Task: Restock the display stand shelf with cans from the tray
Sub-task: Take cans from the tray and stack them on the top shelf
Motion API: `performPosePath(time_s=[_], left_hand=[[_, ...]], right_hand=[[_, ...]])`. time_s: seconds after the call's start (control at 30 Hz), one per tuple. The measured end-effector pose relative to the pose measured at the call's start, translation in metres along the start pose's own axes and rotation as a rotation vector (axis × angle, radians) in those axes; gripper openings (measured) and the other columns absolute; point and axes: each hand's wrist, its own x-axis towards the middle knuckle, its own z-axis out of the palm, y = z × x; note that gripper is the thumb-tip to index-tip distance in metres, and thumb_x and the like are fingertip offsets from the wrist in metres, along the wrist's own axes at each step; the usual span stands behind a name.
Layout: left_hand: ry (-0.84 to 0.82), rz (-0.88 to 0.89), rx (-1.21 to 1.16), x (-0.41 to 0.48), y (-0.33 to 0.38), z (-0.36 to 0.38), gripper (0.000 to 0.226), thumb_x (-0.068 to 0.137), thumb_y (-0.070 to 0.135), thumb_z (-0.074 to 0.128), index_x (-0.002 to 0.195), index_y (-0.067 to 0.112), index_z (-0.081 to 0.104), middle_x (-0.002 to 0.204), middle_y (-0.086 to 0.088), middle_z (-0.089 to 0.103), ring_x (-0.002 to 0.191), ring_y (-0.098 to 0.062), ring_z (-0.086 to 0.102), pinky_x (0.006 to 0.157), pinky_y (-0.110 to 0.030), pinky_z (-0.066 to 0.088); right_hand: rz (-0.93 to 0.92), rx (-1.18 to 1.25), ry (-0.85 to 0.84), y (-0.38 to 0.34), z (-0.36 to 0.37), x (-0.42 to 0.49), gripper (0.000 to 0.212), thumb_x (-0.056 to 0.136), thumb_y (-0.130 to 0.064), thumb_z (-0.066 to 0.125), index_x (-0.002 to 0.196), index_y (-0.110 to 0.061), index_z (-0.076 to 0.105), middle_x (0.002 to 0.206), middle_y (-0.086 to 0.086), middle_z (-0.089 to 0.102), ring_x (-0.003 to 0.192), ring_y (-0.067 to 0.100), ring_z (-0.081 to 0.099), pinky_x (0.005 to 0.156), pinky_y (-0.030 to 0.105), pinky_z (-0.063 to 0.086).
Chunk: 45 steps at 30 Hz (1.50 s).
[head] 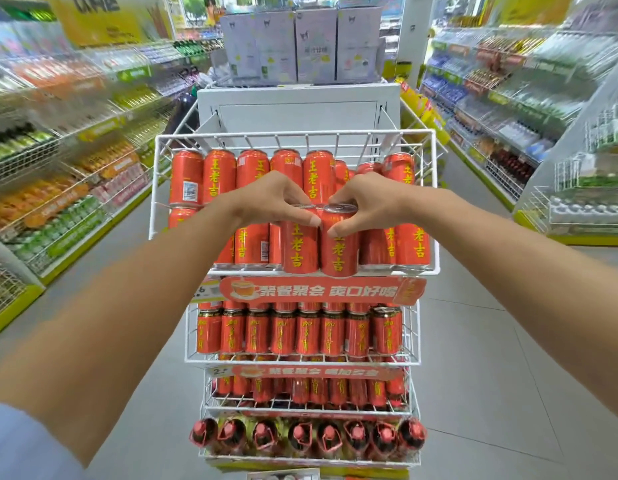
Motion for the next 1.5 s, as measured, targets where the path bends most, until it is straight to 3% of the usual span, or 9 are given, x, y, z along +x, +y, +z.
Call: performPosePath(time_s=[0.1,0.23,0.37,0.57,0.73,1.03,1.2,1.33,1.5], left_hand=[[0.169,0.052,0.043,-0.005,-0.002,0.006,0.041,0.074,0.046,0.088,0.096,0.012,0.081,0.093,-0.004,0.079,0.092,-0.016,0.074,0.086,-0.033,0.057],[0.345,0.128,0.043,-0.014,0.0,0.02,0.029,0.076,0.037,0.088,0.092,0.014,0.083,0.081,0.003,0.079,0.081,-0.015,0.075,0.075,-0.033,0.059],[0.228,0.146,0.108,-0.016,0.004,0.019,0.035,0.08,0.039,0.084,0.106,0.017,0.081,0.09,0.002,0.079,0.091,-0.02,0.073,0.087,-0.045,0.058],[0.121,0.08,0.252,-0.007,-0.004,0.0,0.053,0.083,0.045,0.081,0.127,0.017,0.072,0.114,0.008,0.074,0.099,-0.004,0.064,0.097,-0.032,0.053],[0.103,0.075,0.299,-0.003,-0.004,0.0,0.057,0.084,0.048,0.079,0.132,0.017,0.069,0.126,0.004,0.071,0.112,-0.009,0.063,0.101,-0.035,0.052],[0.066,0.058,0.33,-0.005,0.006,-0.002,0.047,0.087,0.044,0.077,0.124,0.015,0.073,0.108,-0.005,0.076,0.102,-0.024,0.069,0.092,-0.048,0.056],[0.051,0.056,0.345,-0.004,0.004,0.001,0.046,0.09,0.041,0.074,0.127,0.015,0.069,0.106,0.008,0.067,0.098,-0.015,0.062,0.086,-0.037,0.051],[0.037,0.012,0.425,-0.003,0.011,0.004,0.035,0.09,0.04,0.068,0.113,0.013,0.07,0.099,-0.011,0.07,0.091,-0.03,0.065,0.081,-0.054,0.054],[0.075,-0.04,0.476,-0.015,0.023,-0.001,0.053,0.096,0.04,0.064,0.14,0.012,0.057,0.142,-0.008,0.061,0.13,-0.025,0.058,0.11,-0.046,0.047]], right_hand=[[-0.055,-0.046,0.045,0.001,0.003,-0.003,0.092,0.071,-0.079,0.059,0.114,0.002,0.07,0.103,0.02,0.075,0.09,0.035,0.07,0.079,0.051,0.056],[-0.115,-0.169,0.09,0.006,0.004,0.0,0.061,0.084,-0.068,0.062,0.096,-0.01,0.076,0.081,0.011,0.072,0.072,0.029,0.063,0.067,0.049,0.051],[-0.115,-0.17,0.126,0.005,0.003,-0.001,0.052,0.084,-0.067,0.064,0.094,-0.018,0.077,0.08,0.003,0.071,0.071,0.025,0.062,0.067,0.048,0.052],[-0.068,-0.211,0.201,0.0,0.01,0.004,0.043,0.091,-0.051,0.072,0.102,-0.009,0.075,0.09,0.007,0.07,0.081,0.029,0.063,0.075,0.049,0.054],[-0.031,-0.192,0.159,-0.002,0.008,0.008,0.041,0.092,-0.047,0.072,0.107,-0.008,0.074,0.094,0.008,0.071,0.085,0.029,0.064,0.077,0.049,0.055],[-0.017,-0.136,0.164,0.001,0.01,0.008,0.044,0.093,-0.046,0.071,0.116,-0.007,0.074,0.102,0.01,0.075,0.093,0.031,0.067,0.083,0.051,0.055],[-0.006,-0.119,0.179,-0.003,0.012,0.004,0.048,0.095,-0.044,0.069,0.125,-0.007,0.071,0.113,0.01,0.074,0.103,0.031,0.067,0.089,0.05,0.053],[0.048,-0.165,0.108,-0.011,0.007,0.006,0.042,0.096,-0.043,0.068,0.12,-0.01,0.071,0.106,0.007,0.073,0.095,0.028,0.066,0.084,0.047,0.055],[0.12,-0.267,0.112,-0.029,0.0,0.007,0.036,0.1,-0.041,0.062,0.114,-0.009,0.07,0.107,0.01,0.071,0.099,0.034,0.065,0.082,0.044,0.054]])
